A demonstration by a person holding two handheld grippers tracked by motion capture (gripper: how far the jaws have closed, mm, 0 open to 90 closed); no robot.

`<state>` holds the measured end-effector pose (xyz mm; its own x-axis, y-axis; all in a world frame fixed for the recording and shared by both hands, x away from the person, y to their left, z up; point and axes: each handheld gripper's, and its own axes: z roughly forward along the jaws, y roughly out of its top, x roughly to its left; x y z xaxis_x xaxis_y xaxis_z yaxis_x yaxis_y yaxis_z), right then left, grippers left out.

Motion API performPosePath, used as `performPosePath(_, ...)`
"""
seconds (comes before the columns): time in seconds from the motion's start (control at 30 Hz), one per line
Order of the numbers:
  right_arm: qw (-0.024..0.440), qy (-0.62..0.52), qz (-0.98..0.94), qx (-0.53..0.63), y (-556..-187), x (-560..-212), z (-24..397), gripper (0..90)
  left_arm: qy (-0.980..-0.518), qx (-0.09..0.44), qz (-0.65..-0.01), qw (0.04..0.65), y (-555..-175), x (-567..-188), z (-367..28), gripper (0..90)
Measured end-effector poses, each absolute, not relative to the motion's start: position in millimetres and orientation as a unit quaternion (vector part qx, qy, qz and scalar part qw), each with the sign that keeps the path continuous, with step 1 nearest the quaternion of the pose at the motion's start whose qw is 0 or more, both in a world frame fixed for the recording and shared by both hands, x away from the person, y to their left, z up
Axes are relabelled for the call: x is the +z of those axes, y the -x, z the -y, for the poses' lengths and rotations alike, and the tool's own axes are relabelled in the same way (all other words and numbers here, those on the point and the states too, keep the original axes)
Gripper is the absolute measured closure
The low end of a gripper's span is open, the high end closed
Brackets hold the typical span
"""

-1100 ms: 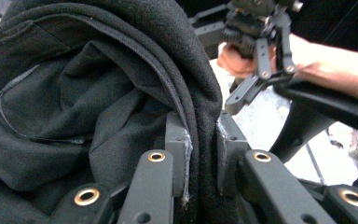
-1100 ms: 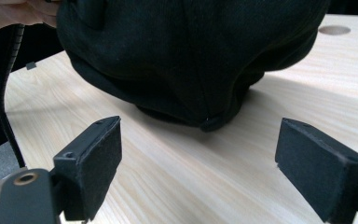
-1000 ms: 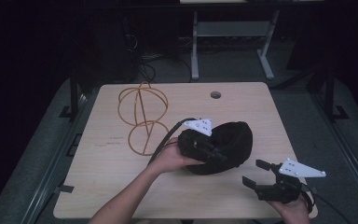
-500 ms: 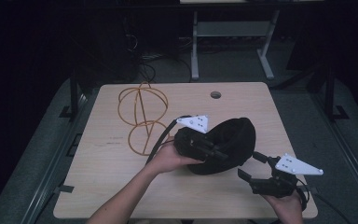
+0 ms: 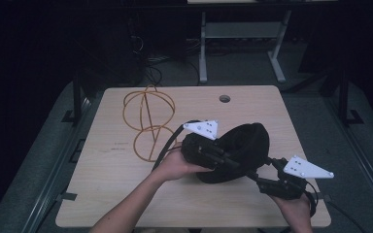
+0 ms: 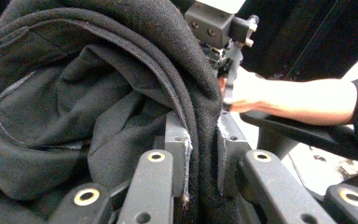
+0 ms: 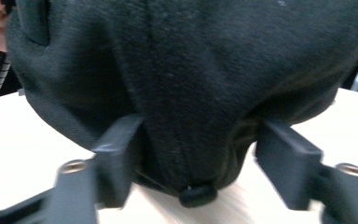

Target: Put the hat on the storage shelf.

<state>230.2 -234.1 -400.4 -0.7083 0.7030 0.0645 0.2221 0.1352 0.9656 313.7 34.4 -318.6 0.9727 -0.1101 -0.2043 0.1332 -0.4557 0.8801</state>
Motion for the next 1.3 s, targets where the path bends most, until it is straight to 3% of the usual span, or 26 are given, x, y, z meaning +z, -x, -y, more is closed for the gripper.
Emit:
performPosePath(0.03, 0.213, -0.316, -0.724, 0.575, -229.9, -399.1, 232.9, 49.8, -0.845, -0.117, -0.007, 0.522, -313.3, -317.7, -34.5, 78.5)
performPosePath(0.07, 0.213, -0.316, -0.724, 0.575, -229.9, -399.1, 232.9, 49.8, -0.845, -0.117, -0.007, 0.522, -313.3, -317.7, -34.5, 78.5)
performPosePath(0.1, 0.215, -0.315, -0.726, 0.573, -229.5, -396.1, 230.6, 62.9, -0.844, -0.114, -0.007, 0.524, -312.9, -316.4, -34.8, 78.5)
performPosePath(0.17, 0.223, -0.309, -0.726, 0.572, -228.9, -393.5, 228.4, 74.3, -0.842, -0.114, -0.008, 0.527, -313.6, -315.4, -36.3, 78.4)
performPosePath(0.27, 0.227, -0.304, -0.723, 0.577, -228.7, -388.2, 226.8, 82.8, -0.839, -0.112, -0.017, 0.532, -315.3, -314.2, -40.5, 77.5)
performPosePath(0.8, 0.212, -0.293, -0.730, 0.580, -236.5, -353.3, 225.2, 86.4, -0.833, -0.071, -0.060, 0.546, -320.4, -318.5, -66.2, 62.2)
performPosePath(0.9, 0.212, -0.293, -0.734, 0.575, -238.7, -347.2, 225.4, 86.5, -0.834, -0.039, -0.066, 0.546, -319.5, -313.9, -73.2, 49.6)
performPosePath(1.3, 0.212, -0.291, -0.742, 0.565, -254.1, -310.9, 241.9, 86.4, -0.856, 0.046, -0.081, 0.508, -303.3, -314.5, -108.9, 39.4)
